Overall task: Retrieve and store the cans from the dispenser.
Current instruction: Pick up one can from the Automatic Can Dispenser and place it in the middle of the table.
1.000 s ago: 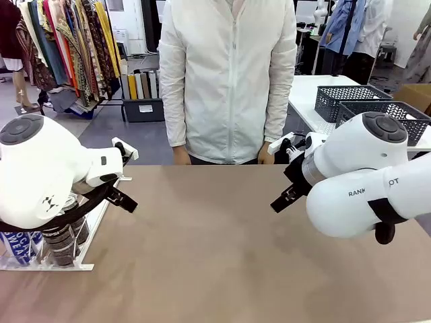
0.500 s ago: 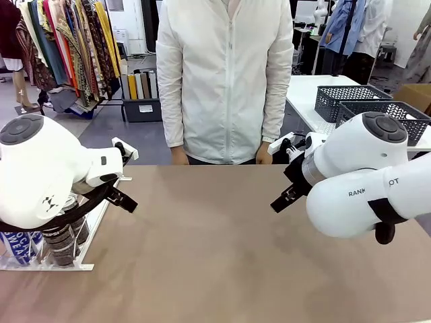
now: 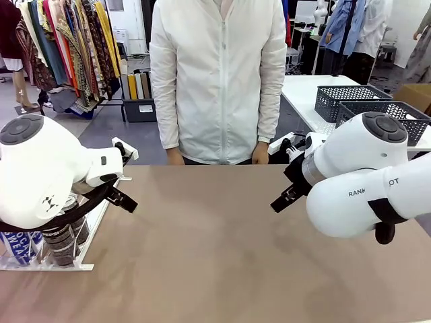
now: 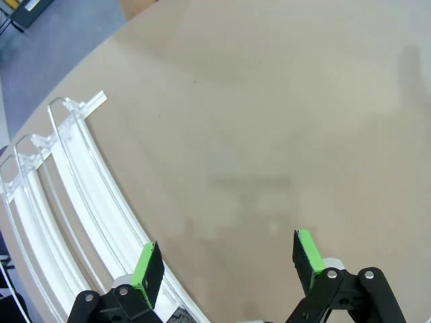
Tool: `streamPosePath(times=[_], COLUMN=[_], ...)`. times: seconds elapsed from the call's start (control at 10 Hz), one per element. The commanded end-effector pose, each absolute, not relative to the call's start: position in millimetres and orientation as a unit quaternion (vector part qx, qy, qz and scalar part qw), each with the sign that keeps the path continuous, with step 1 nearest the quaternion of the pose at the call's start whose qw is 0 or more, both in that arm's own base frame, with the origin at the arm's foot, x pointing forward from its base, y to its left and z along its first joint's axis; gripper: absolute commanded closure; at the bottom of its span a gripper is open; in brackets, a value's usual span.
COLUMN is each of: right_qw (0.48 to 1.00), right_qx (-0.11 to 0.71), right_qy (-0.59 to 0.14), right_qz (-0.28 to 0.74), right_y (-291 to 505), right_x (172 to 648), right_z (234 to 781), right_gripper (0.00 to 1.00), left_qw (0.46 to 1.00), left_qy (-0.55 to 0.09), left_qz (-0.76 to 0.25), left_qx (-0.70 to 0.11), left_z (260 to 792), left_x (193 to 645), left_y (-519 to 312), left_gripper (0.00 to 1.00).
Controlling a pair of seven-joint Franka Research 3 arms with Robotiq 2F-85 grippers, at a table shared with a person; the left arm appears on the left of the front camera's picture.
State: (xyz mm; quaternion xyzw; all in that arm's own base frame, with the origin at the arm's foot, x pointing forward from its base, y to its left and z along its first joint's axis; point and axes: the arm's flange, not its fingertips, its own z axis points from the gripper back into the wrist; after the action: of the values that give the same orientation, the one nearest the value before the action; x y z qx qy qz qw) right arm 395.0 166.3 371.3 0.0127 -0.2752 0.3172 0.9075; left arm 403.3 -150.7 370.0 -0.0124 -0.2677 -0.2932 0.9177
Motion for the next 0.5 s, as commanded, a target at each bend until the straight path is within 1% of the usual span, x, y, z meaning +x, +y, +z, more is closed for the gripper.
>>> streamPosePath(times=[0.0, 0.3, 0.4], right_qw=[0.907, 0.907, 0.908], right_qx=[0.013, 0.013, 0.031], right_qy=[-0.275, -0.275, -0.259], right_qz=[0.317, 0.317, 0.329], right_y=[166.3, 166.3, 162.6], right_x=[395.0, 395.0, 392.6], right_z=[371.4, 371.3, 375.1], right_gripper=[0.0, 0.0, 0.0], left_qw=[0.918, 0.918, 0.918], left_qy=[-0.268, -0.268, -0.268], left_qz=[-0.294, -0.294, -0.293], left_qx=[-0.012, -0.012, -0.012], left_z=[370.2, 370.2, 370.0], left_x=[403.3, 403.3, 403.3], left_y=[-150.8, -150.8, -150.7], left_gripper=[0.0, 0.0, 0.0])
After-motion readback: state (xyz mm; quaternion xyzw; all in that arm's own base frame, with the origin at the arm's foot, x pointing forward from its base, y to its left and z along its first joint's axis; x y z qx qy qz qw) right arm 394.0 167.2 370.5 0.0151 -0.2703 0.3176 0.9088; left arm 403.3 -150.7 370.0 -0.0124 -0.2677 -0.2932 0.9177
